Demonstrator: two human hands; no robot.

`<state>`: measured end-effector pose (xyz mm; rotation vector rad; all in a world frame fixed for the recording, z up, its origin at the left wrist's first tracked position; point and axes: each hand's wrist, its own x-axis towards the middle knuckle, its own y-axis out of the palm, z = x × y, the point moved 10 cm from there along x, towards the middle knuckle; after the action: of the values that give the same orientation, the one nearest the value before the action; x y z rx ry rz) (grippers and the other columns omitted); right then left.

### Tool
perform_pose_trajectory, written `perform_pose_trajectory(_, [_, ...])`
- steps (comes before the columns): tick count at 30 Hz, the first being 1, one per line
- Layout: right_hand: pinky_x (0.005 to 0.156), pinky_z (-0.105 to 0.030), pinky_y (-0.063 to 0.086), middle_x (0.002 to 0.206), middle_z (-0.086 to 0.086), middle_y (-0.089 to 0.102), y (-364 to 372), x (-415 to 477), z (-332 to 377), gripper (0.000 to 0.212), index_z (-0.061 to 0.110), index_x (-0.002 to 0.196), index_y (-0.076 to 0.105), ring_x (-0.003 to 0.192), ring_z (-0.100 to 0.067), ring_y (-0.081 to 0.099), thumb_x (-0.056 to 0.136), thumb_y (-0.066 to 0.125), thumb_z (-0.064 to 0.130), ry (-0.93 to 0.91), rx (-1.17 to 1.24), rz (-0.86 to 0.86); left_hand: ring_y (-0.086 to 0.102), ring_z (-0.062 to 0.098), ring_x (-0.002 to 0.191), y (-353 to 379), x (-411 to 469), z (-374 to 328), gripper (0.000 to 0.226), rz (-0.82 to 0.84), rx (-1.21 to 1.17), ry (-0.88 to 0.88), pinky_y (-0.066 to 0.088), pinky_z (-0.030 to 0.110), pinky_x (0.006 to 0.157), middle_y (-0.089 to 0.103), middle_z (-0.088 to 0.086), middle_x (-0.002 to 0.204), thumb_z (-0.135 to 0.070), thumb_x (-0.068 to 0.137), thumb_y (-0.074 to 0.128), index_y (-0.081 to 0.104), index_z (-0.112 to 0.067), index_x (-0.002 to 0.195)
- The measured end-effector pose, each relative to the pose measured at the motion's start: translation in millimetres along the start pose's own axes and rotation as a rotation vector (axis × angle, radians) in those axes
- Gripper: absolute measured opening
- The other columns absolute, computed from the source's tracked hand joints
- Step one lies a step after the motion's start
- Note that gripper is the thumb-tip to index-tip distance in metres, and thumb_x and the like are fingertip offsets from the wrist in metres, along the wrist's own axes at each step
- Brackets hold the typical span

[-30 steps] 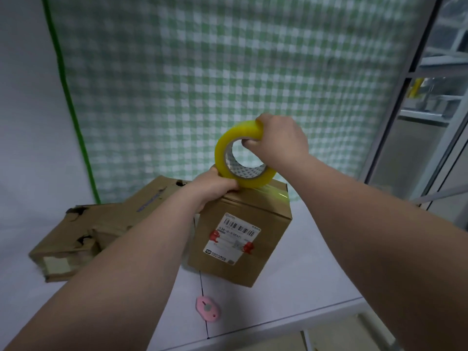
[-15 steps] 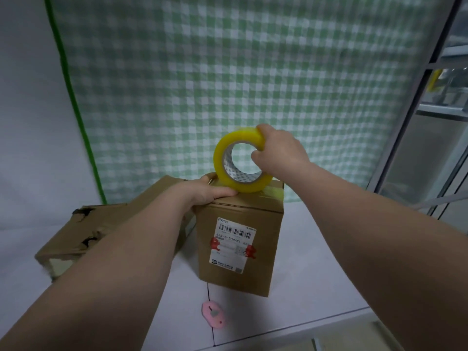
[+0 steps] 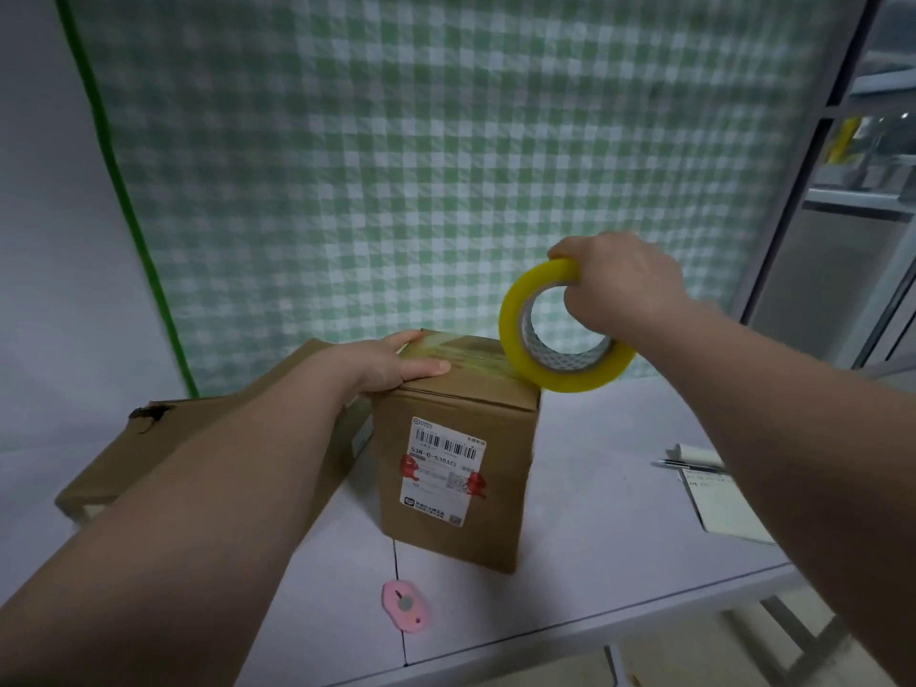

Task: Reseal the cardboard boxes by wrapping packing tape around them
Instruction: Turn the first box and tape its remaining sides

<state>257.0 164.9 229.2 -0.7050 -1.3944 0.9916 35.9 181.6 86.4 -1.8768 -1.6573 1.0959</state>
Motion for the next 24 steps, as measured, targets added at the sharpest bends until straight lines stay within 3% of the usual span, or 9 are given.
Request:
perform_pose_trajectory(2, [0.065, -0.035, 0.040, 0.111, -0.004, 0.059, 1.7, -1.6, 1.6, 0.050, 0.033, 0.129, 0.053, 0.093, -0.027, 0.055, 0.086, 0.048, 0.009, -0.013, 0.013, -0.016, 0.027, 0.034, 0.139, -4.0, 1.2, -1.5, 0.086, -0.038, 0.054, 0.020, 0.029, 0.048, 0.107, 0.019, 0.008, 0.157, -0.067, 0.077, 0.057, 0.016, -0.041, 0.149])
perform_pose_trajectory(5, [0.066, -0.034, 0.039, 0.112, -0.005, 0.060, 0.6, -2.3, -1.8, 0.047, 0.032, 0.131, 0.053, 0.100, -0.030, 0.057, 0.088, 0.050, 0.013, 0.010, 0.037, -0.055, 0.029, 0.028, 0.139, -9.2, -8.8, -15.9, 0.081, -0.161, 0.236, 0.110, 0.027, 0.040, 0.110, 0.024, 0.007, 0.156, -0.064, 0.084, 0.049, 0.022, -0.025, 0.150])
perform_pose_trajectory(8, [0.065, -0.035, 0.037, 0.109, -0.007, 0.061, 1.1, -5.6, -9.0, 0.044, 0.029, 0.130, 0.054, 0.098, -0.031, 0.057, 0.088, 0.051, 0.016, 0.038, 0.034, -0.092, 0.017, 0.026, 0.144, -0.3, -17.1, -32.1, 0.080, -0.193, 0.429, 0.211, 0.020, 0.041, 0.113, 0.012, 0.001, 0.159, -0.067, 0.089, 0.032, 0.021, -0.017, 0.151])
perform_pose_trajectory(11, [0.064, -0.034, 0.036, 0.106, -0.007, 0.061, 1.2, -7.9, -8.9, 0.042, 0.028, 0.128, 0.055, 0.094, -0.029, 0.055, 0.088, 0.051, 0.016, 0.037, 0.022, -0.107, -0.002, 0.027, 0.146, 9.5, -14.8, -34.9, 0.117, -0.140, 0.510, 0.179, 0.015, 0.055, 0.115, 0.002, -0.005, 0.160, -0.092, 0.060, 0.018, 0.012, -0.021, 0.152])
perform_pose_trajectory(13, [0.063, -0.033, 0.034, 0.104, -0.006, 0.059, -0.1, -8.6, -7.6, 0.040, 0.027, 0.126, 0.056, 0.088, -0.027, 0.052, 0.088, 0.051, 0.016, 0.033, 0.012, -0.115, -0.001, 0.025, 0.147, 19.4, -12.2, -47.1, 0.132, -0.137, 0.564, 0.211, 0.018, 0.061, 0.112, 0.007, -0.006, 0.160, -0.101, 0.043, 0.012, 0.014, -0.025, 0.151])
perform_pose_trajectory(18, [0.063, -0.034, 0.033, 0.105, -0.004, 0.059, -3.5, -10.6, -14.5, 0.037, 0.026, 0.121, 0.058, 0.087, -0.027, 0.054, 0.086, 0.053, 0.014, 0.058, -0.023, -0.111, 0.018, 0.023, 0.141, 54.2, -22.8, -98.5, 0.114, -0.233, 0.731, 0.380, 0.022, 0.061, 0.106, 0.028, -0.005, 0.152, -0.099, 0.053, 0.021, 0.031, -0.031, 0.144])
perform_pose_trajectory(21, [0.063, -0.033, 0.034, 0.106, -0.003, 0.060, -4.2, -16.0, -30.6, 0.039, 0.028, 0.122, 0.057, 0.081, -0.024, 0.047, 0.086, 0.052, 0.015, 0.107, -0.002, -0.097, 0.021, 0.021, 0.140, 61.6, -25.4, -110.7, 0.111, -0.265, 0.759, 0.391, 0.020, 0.058, 0.106, 0.030, -0.006, 0.151, -0.098, 0.053, 0.026, 0.036, -0.032, 0.141])
perform_pose_trajectory(24, [0.066, -0.034, 0.035, 0.111, -0.002, 0.060, -5.3, -25.4, -47.9, 0.040, 0.031, 0.125, 0.055, 0.091, -0.026, 0.054, 0.087, 0.053, 0.020, 0.149, 0.072, -0.089, 0.017, 0.021, 0.142, 66.2, -24.9, -118.0, 0.112, -0.235, 0.754, 0.407, 0.011, 0.061, 0.108, 0.030, -0.006, 0.151, -0.098, 0.049, 0.030, 0.034, -0.033, 0.141])
